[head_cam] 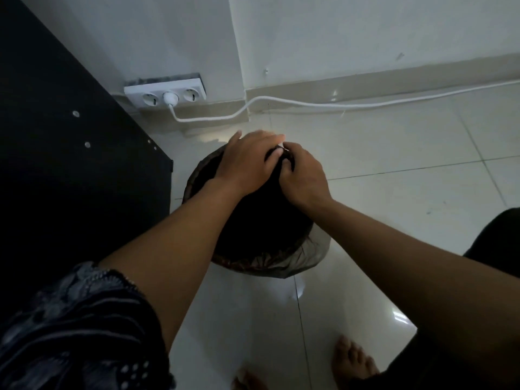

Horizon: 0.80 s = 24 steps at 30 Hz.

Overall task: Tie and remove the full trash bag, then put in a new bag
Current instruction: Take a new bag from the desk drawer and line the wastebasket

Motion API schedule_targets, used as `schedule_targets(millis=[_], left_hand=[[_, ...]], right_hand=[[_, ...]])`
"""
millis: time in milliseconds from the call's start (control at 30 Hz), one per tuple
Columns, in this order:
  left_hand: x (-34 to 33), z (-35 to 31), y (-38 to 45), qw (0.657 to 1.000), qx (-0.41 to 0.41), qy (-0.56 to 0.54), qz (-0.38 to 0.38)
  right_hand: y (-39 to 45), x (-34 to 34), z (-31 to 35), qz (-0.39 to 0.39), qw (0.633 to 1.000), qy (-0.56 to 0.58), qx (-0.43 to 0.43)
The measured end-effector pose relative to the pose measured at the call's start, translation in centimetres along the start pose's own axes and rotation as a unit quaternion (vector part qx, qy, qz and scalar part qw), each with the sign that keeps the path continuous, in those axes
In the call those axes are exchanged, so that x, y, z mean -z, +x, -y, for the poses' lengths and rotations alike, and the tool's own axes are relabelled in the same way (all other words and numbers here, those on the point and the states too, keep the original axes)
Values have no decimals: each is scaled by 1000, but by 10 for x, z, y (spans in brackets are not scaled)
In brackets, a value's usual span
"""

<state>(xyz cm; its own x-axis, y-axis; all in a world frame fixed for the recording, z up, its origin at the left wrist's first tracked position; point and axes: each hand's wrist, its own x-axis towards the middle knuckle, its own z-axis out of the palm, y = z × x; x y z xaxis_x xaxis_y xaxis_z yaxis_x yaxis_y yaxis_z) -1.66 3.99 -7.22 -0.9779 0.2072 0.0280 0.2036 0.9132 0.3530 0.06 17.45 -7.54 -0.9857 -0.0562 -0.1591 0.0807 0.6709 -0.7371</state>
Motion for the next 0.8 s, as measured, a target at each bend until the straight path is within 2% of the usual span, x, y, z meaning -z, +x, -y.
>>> schedule_targets(millis=[67, 167, 300, 367, 500, 600, 700, 800], left_hand=[[-4, 5, 10, 999, -14, 7, 37], [-4, 15, 11, 999, -15, 5, 32], [-7, 19, 4, 1000, -8, -10, -12], [-11, 17, -4, 1000, 0, -15, -23], [-14, 10, -26, 997, 51, 3, -54], [-7, 2, -45, 988, 110, -40, -97], [0, -30, -80, 948, 206, -146, -193], [-3, -76, -127, 870, 344, -236, -264]], right_hand=[[4, 1, -3, 15, 1000, -2, -14], [5, 6, -7, 23, 999, -10, -20], [-19, 12, -2, -126, 989, 33, -74], [-46, 8, 0, -164, 978, 82, -102], [-72, -12, -2, -149, 972, 136, -119], [-64, -17, -6, -146, 966, 154, -146], [-64, -17, -8, -137, 965, 164, -151], [-65, -12, -6, -116, 967, 165, -153]])
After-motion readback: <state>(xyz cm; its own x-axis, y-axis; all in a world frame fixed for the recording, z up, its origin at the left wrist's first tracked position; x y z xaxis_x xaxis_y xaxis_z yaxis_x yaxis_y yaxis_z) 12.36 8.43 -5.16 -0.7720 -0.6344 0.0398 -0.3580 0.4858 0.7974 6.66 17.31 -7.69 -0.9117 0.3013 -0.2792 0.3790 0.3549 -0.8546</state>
